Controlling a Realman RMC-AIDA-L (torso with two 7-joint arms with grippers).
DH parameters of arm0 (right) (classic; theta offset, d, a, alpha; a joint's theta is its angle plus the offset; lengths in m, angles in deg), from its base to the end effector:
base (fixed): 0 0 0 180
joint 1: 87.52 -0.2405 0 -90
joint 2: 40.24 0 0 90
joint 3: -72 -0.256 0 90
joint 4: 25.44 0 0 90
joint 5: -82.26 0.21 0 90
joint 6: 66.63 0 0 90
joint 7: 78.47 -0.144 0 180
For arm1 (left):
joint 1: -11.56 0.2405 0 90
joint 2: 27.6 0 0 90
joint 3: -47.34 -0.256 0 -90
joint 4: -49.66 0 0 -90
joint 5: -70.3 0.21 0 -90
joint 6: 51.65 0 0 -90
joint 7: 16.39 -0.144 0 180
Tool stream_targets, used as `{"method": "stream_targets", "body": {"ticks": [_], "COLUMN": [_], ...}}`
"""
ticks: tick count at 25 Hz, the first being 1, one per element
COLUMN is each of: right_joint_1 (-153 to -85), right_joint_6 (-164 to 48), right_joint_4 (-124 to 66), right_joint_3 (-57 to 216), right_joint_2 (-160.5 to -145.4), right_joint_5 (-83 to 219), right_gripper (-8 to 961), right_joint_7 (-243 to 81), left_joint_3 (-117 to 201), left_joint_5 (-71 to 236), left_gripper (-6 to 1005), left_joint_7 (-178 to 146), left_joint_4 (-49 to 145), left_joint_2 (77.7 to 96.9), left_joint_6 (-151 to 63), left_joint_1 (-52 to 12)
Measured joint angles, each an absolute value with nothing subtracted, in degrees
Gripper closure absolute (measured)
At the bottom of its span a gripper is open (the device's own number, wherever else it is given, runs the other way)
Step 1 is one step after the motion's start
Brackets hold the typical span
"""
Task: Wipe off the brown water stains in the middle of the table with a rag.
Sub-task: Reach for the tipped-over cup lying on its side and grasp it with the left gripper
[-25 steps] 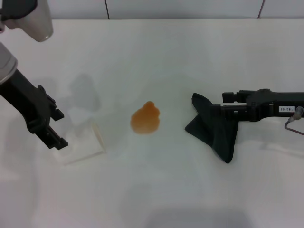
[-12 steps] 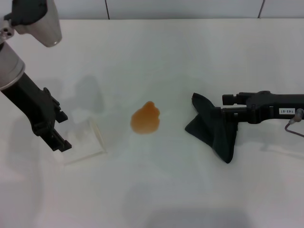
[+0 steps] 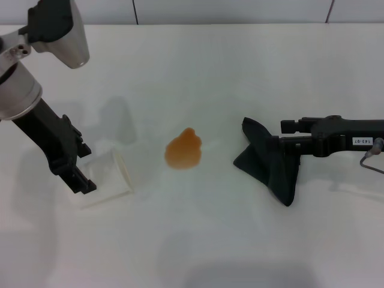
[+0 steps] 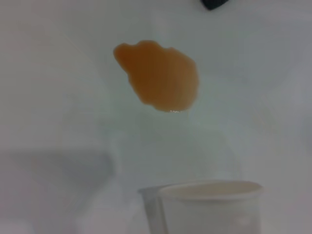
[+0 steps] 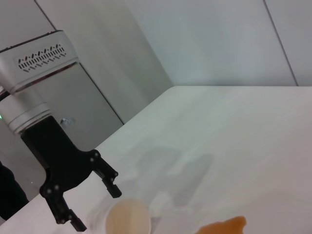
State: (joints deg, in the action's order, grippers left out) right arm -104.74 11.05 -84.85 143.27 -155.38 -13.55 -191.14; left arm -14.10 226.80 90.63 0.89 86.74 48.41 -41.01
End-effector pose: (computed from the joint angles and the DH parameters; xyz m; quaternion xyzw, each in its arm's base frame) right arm 0.2408 0.3200 0.0126 -0.9009 0.3559 0.2212 0.1126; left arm -0.1987 0.3811 0.0225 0.9551 0.1389 -0.2614 0.0103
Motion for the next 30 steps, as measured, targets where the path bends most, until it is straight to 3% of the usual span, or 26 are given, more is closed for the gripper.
{"method": "stream_targets", "body": {"ticks": [30], "right_joint_1": [-104.75], "right_joint_6": [11.06], "right_joint_4": [-84.85], "right_joint_3": [143.08], "right_joint_2": [-155.38], "right_joint_5": [-13.54], "right_gripper": [129], "right_joint_7": [-190.99], "left_joint_3": [-14.93], "left_joint_5": [228.82], "left_gripper": [141], "left_joint_7": [88.89], "left_joint_4": [2.14], "left_joint_2": [90.07], "left_joint_6": [42.51], "left_joint_1": [-41.64]}}
